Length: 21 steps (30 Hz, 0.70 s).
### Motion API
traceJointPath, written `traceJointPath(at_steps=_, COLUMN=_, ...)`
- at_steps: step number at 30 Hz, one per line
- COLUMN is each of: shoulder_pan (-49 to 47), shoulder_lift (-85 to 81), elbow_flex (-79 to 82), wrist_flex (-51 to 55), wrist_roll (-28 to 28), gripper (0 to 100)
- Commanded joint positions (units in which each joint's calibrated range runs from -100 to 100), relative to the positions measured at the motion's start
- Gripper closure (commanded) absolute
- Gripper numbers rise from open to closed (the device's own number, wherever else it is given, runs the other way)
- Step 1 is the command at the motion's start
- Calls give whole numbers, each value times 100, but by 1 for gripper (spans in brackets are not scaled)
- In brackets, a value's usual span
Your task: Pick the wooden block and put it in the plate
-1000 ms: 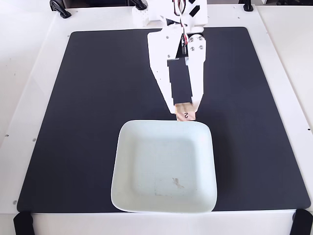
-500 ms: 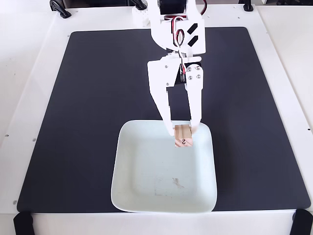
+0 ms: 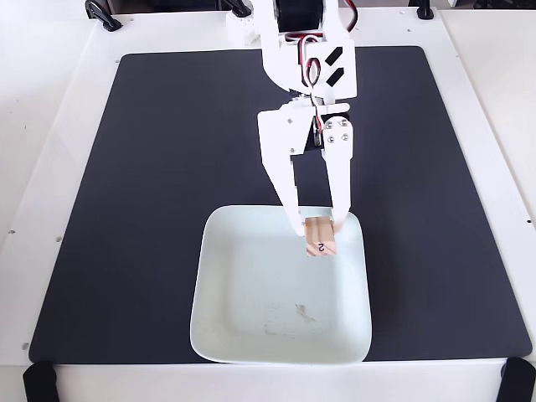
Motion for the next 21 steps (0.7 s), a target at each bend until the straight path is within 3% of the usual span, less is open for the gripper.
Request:
traceJointPath(at_steps=1, shoulder_pan=-214, shoulder_lift=-141, elbow_flex=58, wrist_flex=-53, wrist_roll=-30, gripper=99)
traceJointPath(at_steps=9, shoulder_pan=-214, shoulder_lift=-90, elbow_flex=76, wrist_flex=-62, wrist_roll=-30, gripper=99)
traceJointPath(at_steps=21, shoulder_pan=592, shoulder_lift=-124, elbow_flex=58, wrist_flex=-62, wrist_roll=18, gripper=99)
